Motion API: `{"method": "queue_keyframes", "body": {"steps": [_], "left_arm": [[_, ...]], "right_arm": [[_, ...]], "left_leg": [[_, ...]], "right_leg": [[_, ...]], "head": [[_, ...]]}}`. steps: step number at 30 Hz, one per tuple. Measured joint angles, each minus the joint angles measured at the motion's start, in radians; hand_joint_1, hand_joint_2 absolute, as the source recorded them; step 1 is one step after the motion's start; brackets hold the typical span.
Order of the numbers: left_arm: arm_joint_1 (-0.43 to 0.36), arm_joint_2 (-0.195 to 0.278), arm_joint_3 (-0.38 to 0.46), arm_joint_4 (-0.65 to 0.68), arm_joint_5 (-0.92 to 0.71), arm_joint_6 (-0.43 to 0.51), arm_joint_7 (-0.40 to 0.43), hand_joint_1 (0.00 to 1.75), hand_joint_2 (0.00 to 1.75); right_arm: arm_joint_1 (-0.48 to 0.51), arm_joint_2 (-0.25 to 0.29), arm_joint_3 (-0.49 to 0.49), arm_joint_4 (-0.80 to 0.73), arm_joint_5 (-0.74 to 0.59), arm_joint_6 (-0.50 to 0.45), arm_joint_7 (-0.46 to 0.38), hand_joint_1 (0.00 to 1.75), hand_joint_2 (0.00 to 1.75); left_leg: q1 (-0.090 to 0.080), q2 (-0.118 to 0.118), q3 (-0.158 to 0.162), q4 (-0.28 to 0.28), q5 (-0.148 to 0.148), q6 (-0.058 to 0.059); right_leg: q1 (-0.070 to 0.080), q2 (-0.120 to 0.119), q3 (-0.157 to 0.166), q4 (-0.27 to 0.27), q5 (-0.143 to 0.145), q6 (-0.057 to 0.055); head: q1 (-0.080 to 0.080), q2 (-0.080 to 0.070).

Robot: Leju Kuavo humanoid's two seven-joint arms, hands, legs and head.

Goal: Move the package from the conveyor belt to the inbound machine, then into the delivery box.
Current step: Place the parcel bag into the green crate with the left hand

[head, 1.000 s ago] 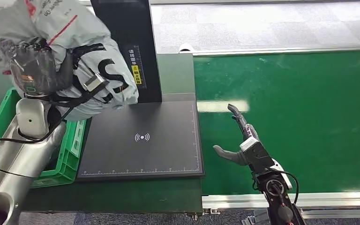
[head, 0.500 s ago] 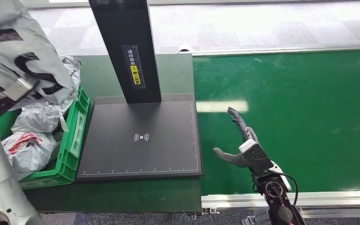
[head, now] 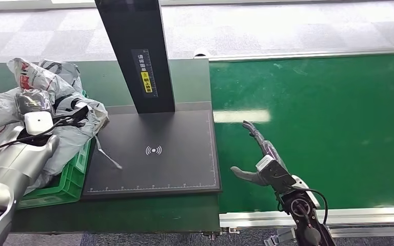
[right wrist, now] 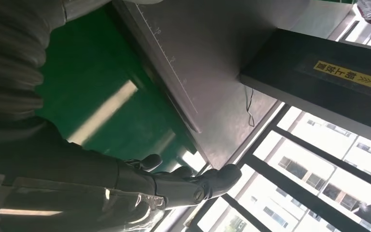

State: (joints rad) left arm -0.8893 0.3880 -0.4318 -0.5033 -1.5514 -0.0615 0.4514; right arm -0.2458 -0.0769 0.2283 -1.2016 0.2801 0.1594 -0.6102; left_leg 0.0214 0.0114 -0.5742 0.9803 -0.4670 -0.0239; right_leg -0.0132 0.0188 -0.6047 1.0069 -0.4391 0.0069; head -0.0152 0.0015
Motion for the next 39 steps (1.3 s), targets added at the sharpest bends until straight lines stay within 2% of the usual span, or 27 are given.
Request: {"method": "queue_keyframes", "body": {"steps": [4, 9, 10, 11, 13, 14, 15, 22, 29, 33, 39], "left_arm": [[-0.044, -0.007, 0.043, 0.084, -0.006, -0.120, -0.045, 1.75, 1.75], [-0.061, -0.013, 0.068, 0.130, -0.010, -0.142, -0.048, 1.75, 1.75], [-0.062, -0.013, 0.071, 0.134, -0.010, -0.140, -0.044, 1.59, 1.75], [-0.062, -0.014, 0.072, 0.138, -0.011, -0.135, -0.039, 1.15, 1.75], [-0.061, -0.015, 0.072, 0.141, -0.011, -0.118, -0.026, 0.28, 0.87], [-0.060, -0.015, 0.072, 0.142, -0.011, -0.103, -0.019, 0.00, 0.44], [-0.058, -0.016, 0.072, 0.143, -0.012, -0.083, -0.011, 0.00, 0.00], [-0.032, -0.024, 0.096, 0.147, -0.015, 0.095, 0.006, 0.00, 0.00], [0.002, -0.050, 0.178, 0.116, -0.017, 0.275, -0.043, 0.00, 0.00], [0.029, -0.068, 0.212, 0.068, -0.018, 0.330, -0.051, 0.00, 0.00], [0.047, -0.081, 0.229, 0.035, -0.018, 0.345, -0.049, 0.00, 0.00]], "right_arm": [[-0.015, 0.015, 0.001, 0.011, 0.010, 0.002, 0.000, 0.00, 1.75], [-0.019, 0.024, 0.001, 0.020, 0.013, 0.002, 0.000, 0.00, 1.75], [-0.019, 0.025, 0.001, 0.021, 0.013, 0.002, 0.000, 0.00, 1.75], [-0.019, 0.026, 0.001, 0.022, 0.014, 0.002, 0.000, 0.00, 1.75], [-0.019, 0.028, 0.001, 0.022, 0.017, 0.002, 0.000, 0.00, 1.75], [-0.018, 0.028, 0.001, 0.022, 0.018, 0.002, 0.000, 0.00, 1.75], [-0.018, 0.029, 0.001, 0.022, 0.019, 0.002, 0.001, 0.00, 1.75], [-0.018, 0.031, 0.001, 0.022, 0.025, 0.007, 0.006, 0.00, 1.75], [-0.018, 0.033, 0.001, 0.022, 0.024, 0.007, 0.006, 0.00, 1.75], [-0.017, 0.033, 0.001, 0.022, 0.024, 0.007, 0.007, 0.00, 1.75], [-0.017, 0.033, 0.001, 0.022, 0.023, 0.007, 0.012, 0.00, 1.75]], "left_leg": [[0.000, 0.002, 0.006, -0.004, -0.003, -0.002], [0.000, 0.005, 0.014, -0.006, -0.004, -0.003], [0.000, 0.005, 0.015, -0.006, -0.004, -0.003], [0.000, 0.005, 0.016, -0.006, -0.004, -0.004], [0.000, 0.005, 0.017, -0.006, -0.003, -0.004], [0.000, 0.005, 0.017, -0.006, -0.003, -0.004], [0.000, 0.005, 0.017, -0.006, -0.003, -0.004], [0.000, 0.002, 0.016, -0.006, -0.002, -0.004], [0.000, 0.000, 0.014, -0.005, -0.002, -0.003], [0.000, 0.000, 0.012, -0.005, -0.002, -0.003], [0.000, -0.001, 0.010, -0.005, -0.002, -0.003]], "right_leg": [[0.000, 0.001, 0.005, 0.000, -0.002, -0.002], [0.000, 0.005, 0.010, 0.000, -0.002, -0.003], [0.000, 0.005, 0.011, 0.000, -0.002, -0.003], [0.000, 0.005, 0.012, 0.000, -0.002, -0.003], [0.000, 0.005, 0.012, 0.001, -0.002, -0.003], [0.000, 0.005, 0.012, 0.001, -0.002, -0.003], [0.000, 0.005, 0.012, 0.001, -0.002, -0.003], [0.000, 0.002, 0.012, 0.001, -0.003, -0.003], [0.000, 0.000, 0.010, 0.001, -0.003, -0.003], [0.000, 0.000, 0.008, 0.001, -0.003, -0.002], [0.000, -0.001, 0.007, 0.001, -0.003, -0.002]], "head": [[0.000, 0.000], [0.000, 0.000], [0.000, 0.000], [0.000, 0.000], [0.000, 0.000], [0.000, 0.000], [0.000, 0.000], [0.000, 0.000], [0.000, 0.000], [0.000, 0.000], [0.000, 0.000]]}}
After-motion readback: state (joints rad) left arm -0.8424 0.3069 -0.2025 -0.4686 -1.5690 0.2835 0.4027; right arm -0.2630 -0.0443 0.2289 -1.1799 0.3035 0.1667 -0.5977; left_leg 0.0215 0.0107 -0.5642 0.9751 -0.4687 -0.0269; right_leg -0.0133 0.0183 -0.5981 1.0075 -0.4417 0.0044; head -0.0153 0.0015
